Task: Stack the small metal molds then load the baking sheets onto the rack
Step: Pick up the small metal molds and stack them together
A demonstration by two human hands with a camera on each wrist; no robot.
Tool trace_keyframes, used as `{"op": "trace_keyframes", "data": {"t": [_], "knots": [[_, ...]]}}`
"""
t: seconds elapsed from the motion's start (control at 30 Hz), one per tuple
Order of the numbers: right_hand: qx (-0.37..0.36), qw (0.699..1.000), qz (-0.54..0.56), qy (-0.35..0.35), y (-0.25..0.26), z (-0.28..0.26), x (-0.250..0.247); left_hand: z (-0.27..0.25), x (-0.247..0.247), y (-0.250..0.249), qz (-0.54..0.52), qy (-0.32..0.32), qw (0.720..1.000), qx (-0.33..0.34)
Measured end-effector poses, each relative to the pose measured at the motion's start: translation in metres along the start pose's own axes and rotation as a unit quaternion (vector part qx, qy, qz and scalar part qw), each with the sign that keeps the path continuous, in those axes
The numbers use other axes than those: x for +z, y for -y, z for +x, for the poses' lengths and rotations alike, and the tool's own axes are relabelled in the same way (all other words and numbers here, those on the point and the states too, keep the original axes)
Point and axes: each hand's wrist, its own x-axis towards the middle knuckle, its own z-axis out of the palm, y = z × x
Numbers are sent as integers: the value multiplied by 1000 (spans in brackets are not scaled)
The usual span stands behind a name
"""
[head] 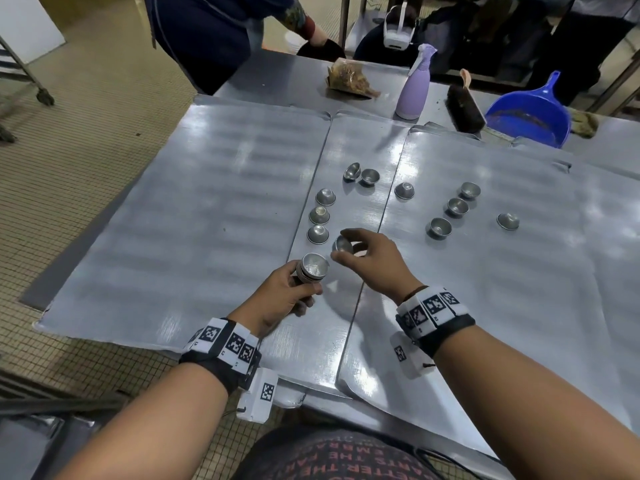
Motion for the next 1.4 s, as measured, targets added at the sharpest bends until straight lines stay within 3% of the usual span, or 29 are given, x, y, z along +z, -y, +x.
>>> {"op": "trace_keyframes", "data": {"t": [0.13, 0.53, 1.4], "knots": [[-17, 999, 30, 40, 12, -7, 2, -1, 0, -2, 3, 0, 1000, 1], [-56, 992, -29, 106, 11, -5, 15, -5, 2, -6, 36, 13, 999, 4], [-43, 995, -15, 89, -1, -3, -4, 13, 21, -16, 69, 50, 996, 22]]}}
